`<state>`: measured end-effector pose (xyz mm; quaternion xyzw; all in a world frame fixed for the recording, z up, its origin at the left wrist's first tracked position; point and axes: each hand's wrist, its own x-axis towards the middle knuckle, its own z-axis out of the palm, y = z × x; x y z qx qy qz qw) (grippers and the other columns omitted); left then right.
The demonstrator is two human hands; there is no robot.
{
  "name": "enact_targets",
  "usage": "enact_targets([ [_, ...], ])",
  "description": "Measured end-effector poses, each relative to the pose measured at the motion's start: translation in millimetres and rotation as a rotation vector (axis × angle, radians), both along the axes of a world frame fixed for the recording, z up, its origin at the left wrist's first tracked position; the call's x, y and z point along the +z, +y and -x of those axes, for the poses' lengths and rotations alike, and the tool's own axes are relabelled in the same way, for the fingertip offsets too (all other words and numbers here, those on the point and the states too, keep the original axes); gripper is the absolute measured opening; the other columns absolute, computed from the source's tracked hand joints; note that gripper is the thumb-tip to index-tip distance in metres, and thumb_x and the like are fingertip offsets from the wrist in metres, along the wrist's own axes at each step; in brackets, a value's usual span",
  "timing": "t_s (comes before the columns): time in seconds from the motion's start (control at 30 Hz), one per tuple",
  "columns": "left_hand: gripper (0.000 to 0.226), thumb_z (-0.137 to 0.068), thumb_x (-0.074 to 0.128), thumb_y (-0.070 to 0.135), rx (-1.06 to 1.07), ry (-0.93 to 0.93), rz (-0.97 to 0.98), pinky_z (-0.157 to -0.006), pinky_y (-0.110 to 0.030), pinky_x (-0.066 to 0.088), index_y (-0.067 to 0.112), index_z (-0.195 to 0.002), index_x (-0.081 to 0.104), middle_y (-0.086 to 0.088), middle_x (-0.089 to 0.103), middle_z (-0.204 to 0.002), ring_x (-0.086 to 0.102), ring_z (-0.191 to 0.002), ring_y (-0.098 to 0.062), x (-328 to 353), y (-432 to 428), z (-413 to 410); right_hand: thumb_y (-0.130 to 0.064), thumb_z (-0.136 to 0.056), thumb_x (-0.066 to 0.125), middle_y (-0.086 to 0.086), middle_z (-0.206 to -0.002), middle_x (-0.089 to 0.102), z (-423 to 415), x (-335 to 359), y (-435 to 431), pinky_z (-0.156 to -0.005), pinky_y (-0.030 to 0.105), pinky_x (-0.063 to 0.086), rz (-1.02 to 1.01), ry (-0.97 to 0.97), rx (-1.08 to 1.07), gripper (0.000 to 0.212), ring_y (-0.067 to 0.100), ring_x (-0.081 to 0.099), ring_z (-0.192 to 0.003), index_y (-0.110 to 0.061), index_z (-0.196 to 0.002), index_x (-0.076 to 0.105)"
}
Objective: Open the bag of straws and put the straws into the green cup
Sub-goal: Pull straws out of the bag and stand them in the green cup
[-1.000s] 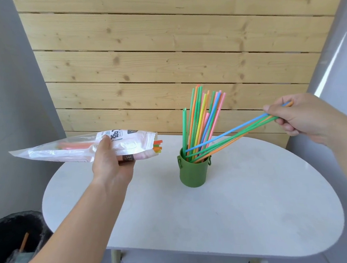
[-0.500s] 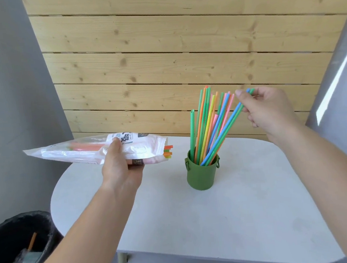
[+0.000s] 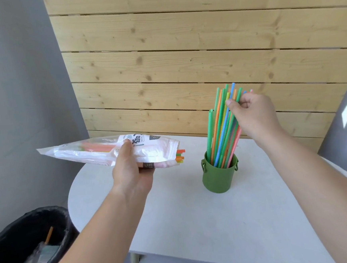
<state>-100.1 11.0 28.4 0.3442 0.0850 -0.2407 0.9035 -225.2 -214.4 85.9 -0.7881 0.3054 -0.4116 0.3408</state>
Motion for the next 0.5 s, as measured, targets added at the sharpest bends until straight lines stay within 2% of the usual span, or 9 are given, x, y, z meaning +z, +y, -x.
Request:
enact_targets([
  [0.03, 0.035, -0.103, 0.062, 0.024, 0.002, 0.002, 0.004, -0.103, -0.054, 0.055, 0.011, -0.135, 0.058, -0.011, 0.072, -0.131, 0.073, -0.115, -0.029, 0.3, 0.5, -0.3, -0.034, -0.092, 0.068, 0.006, -0.069, 0.065, -1.0, 0.2, 1.4, -0.077, 0.020, 0.043, 0.009, 0.002, -0.009, 0.017, 0.007, 0.055, -0.062, -0.018, -0.091, 0.066],
  [0.07, 0.034, -0.103, 0.062, 0.024, 0.002, 0.005, 0.009, -0.103, -0.055, 0.054, 0.011, -0.134, 0.059, -0.011, 0.072, -0.131, 0.073, -0.115, -0.029, 0.5, 0.8, -0.3, -0.037, -0.090, 0.070, 0.005, -0.075, 0.067, -1.0, 1.0, 2.6, -0.074, 0.021, 0.044, 0.004, -0.004, -0.031, 0.027, 0.008, 0.060, -0.069, -0.019, -0.108, 0.064],
  [0.1, 0.034, -0.103, 0.062, 0.025, 0.002, 0.005, 0.013, -0.103, -0.055, 0.054, 0.012, -0.134, 0.059, -0.011, 0.072, -0.131, 0.072, -0.115, -0.030, 0.5, 0.8, -0.4, -0.038, -0.088, 0.073, 0.004, -0.077, 0.068, -0.1, 1.9, 3.7, -0.068, 0.020, 0.043, 0.004, -0.016, -0.050, 0.039, 0.012, 0.063, -0.073, -0.018, -0.117, 0.058],
  [0.13, 0.033, -0.103, 0.062, 0.025, 0.002, 0.005, 0.016, -0.103, -0.055, 0.054, 0.012, -0.133, 0.059, -0.011, 0.071, -0.131, 0.073, -0.115, -0.030, 0.6, 0.7, -0.2, -0.038, -0.086, 0.075, 0.004, -0.078, 0.068, 1.4, 3.0, 3.5, -0.064, 0.018, 0.042, 0.015, -0.031, -0.072, 0.043, 0.014, 0.065, -0.074, -0.017, -0.117, 0.054],
  [0.27, 0.033, -0.102, 0.064, 0.025, -0.004, 0.018, 0.022, -0.102, -0.055, 0.055, 0.013, -0.132, 0.059, -0.011, 0.072, -0.129, 0.074, -0.112, -0.030, 3.9, -0.1, 2.2, -0.034, -0.086, 0.075, 0.006, -0.079, 0.063, 12.9, 11.0, 10.1, -0.045, 0.010, 0.036, 0.080, -0.081, -0.144, 0.034, 0.014, 0.057, -0.062, -0.016, -0.096, 0.048],
  [0.37, 0.035, -0.102, 0.064, 0.025, -0.007, 0.015, 0.028, -0.101, -0.055, 0.055, 0.012, -0.133, 0.059, -0.011, 0.072, -0.129, 0.073, -0.113, -0.030, 6.3, -0.7, 4.5, -0.038, -0.091, 0.065, -0.001, -0.068, 0.057, 21.2, 17.5, 23.6, -0.055, 0.026, 0.040, 0.151, -0.085, -0.149, 0.028, 0.014, 0.052, -0.059, -0.015, -0.084, 0.052],
  [0.47, 0.036, -0.102, 0.065, 0.025, -0.002, 0.003, 0.031, -0.101, -0.055, 0.056, 0.012, -0.135, 0.059, -0.010, 0.073, -0.129, 0.074, -0.112, -0.029, 9.6, -1.1, 8.1, -0.034, -0.098, 0.053, -0.003, -0.052, 0.040, 21.8, 18.9, 47.3, -0.057, 0.039, 0.035, 0.130, -0.001, -0.086, 0.042, 0.013, 0.037, -0.047, -0.009, -0.066, 0.046],
  [0.5, 0.037, -0.101, 0.065, 0.025, -0.003, -0.002, 0.031, -0.100, -0.055, 0.056, 0.012, -0.136, 0.058, -0.010, 0.073, -0.128, 0.074, -0.112, -0.029, 11.3, -1.2, 10.0, -0.034, -0.100, 0.051, -0.002, -0.050, 0.038, 20.7, 16.3, 57.4, -0.058, 0.040, 0.035, 0.072, 0.038, -0.026, 0.046, 0.013, 0.034, -0.045, -0.005, -0.065, 0.046],
])
